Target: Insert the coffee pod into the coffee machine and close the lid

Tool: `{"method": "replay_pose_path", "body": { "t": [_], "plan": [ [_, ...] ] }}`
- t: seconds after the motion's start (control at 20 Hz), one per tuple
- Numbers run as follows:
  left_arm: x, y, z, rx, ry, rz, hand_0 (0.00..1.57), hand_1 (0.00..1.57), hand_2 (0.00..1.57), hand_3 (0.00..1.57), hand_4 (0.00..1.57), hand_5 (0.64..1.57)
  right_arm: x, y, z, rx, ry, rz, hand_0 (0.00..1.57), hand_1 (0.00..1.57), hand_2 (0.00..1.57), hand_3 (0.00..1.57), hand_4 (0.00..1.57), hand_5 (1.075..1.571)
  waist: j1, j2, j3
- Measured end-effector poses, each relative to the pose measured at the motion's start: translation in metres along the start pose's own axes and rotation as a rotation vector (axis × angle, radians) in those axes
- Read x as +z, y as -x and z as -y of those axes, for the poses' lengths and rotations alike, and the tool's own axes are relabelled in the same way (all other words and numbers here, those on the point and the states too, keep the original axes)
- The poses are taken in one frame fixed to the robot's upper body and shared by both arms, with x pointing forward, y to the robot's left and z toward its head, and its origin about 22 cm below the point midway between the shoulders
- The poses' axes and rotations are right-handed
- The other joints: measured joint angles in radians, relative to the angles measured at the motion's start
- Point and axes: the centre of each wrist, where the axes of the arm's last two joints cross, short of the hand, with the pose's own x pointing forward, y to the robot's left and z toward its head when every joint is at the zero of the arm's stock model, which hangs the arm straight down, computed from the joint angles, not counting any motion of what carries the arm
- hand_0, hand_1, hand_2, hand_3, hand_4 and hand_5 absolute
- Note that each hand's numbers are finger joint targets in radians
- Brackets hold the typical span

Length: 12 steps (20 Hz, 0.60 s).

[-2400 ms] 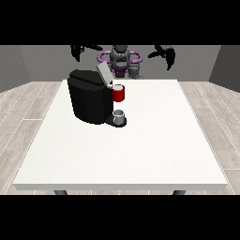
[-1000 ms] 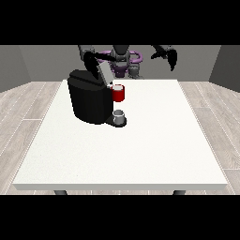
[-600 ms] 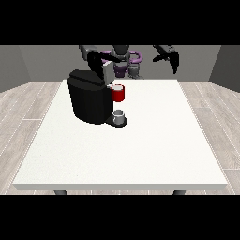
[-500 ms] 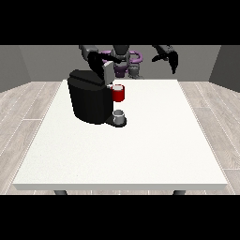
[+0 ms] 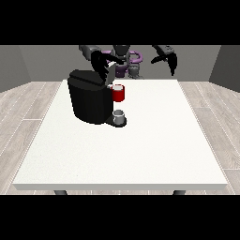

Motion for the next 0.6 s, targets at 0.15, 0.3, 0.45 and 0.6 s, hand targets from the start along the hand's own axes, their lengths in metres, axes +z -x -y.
{"method": "replay_pose_path", "body": {
  "t": [0.15,0.3,0.45,0.6],
  "plan": [
    [-0.008,-0.005,0.003,-0.004,0.014,0.013,0.00,0.00,0.00,0.00,0.34,1.571,-0.003,-0.014,0.004,0.047,0.021,-0.005,0.00,0.00,0.00,0.00,0.22,1.571,0.015,0.021,0.0038],
    [-0.012,-0.010,0.008,-0.005,0.036,0.031,0.00,0.00,0.00,0.00,0.36,1.571,-0.004,-0.024,0.012,0.099,0.068,-0.008,0.00,0.00,0.00,0.00,0.27,1.571,0.045,0.039,0.0081],
    [-0.018,-0.014,0.010,-0.007,0.059,0.054,0.00,0.00,0.00,0.00,0.38,1.571,-0.006,-0.037,0.022,0.129,0.100,-0.027,0.00,0.00,0.00,0.00,0.10,1.571,0.072,0.056,0.0133],
    [-0.023,-0.020,0.011,-0.015,0.069,0.076,0.00,0.00,0.00,0.00,0.44,1.571,-0.004,-0.047,0.031,0.126,0.126,-0.056,0.00,0.00,0.00,0.00,0.15,1.571,0.096,0.071,0.0177]
  ]
}}
